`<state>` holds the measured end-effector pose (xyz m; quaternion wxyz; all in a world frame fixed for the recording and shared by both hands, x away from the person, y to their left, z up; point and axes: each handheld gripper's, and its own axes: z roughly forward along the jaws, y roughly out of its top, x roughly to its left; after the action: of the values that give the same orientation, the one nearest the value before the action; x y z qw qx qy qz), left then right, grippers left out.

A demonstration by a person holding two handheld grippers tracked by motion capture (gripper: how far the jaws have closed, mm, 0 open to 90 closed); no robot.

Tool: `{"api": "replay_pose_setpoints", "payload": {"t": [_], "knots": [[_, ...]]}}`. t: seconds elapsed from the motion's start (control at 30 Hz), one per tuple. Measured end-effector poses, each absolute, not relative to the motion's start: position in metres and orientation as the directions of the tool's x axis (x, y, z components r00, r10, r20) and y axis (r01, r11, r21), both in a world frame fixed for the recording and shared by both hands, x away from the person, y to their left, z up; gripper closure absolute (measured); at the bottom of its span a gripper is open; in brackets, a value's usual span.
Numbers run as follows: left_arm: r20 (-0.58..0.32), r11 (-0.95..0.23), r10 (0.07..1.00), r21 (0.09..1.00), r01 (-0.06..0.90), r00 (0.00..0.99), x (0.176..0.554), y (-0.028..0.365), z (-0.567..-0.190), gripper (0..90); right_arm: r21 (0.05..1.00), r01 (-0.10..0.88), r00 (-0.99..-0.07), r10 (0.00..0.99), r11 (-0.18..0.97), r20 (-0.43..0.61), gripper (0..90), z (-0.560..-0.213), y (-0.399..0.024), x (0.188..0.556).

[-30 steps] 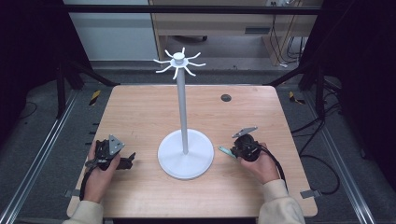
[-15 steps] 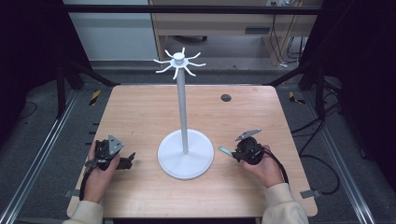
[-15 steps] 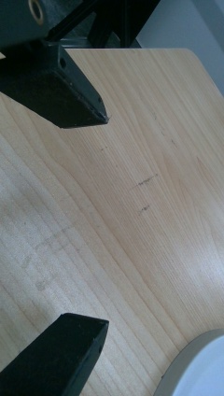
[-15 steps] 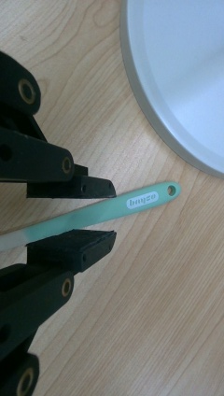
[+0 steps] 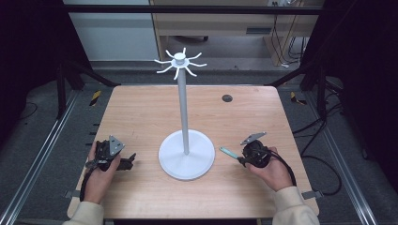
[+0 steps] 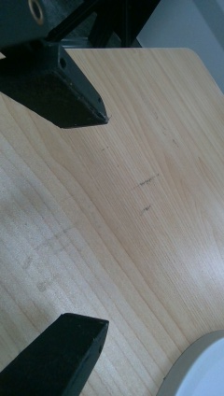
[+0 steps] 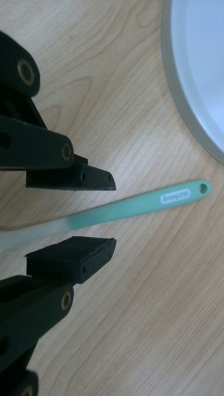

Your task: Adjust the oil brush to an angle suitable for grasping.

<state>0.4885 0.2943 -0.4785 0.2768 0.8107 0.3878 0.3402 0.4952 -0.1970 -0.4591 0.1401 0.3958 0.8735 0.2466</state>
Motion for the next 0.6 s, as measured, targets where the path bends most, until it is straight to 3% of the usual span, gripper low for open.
{"api": "replay_pose_setpoints", "payload": {"t": [0.13,0.6], "knots": [[0.338,-0.546,0.817,0.713,0.441,0.467,0.488,0.295,-0.478,2.7,0.53,0.62,-0.662,0.749,0.578,-0.042,62.7,-0.457,-0.202,0.493],[0.339,-0.549,0.815,0.711,0.439,0.469,0.488,0.294,-0.479,2.8,0.43,0.599,-0.708,0.698,0.675,-0.109,65.5,-0.444,-0.207,0.496]]}}
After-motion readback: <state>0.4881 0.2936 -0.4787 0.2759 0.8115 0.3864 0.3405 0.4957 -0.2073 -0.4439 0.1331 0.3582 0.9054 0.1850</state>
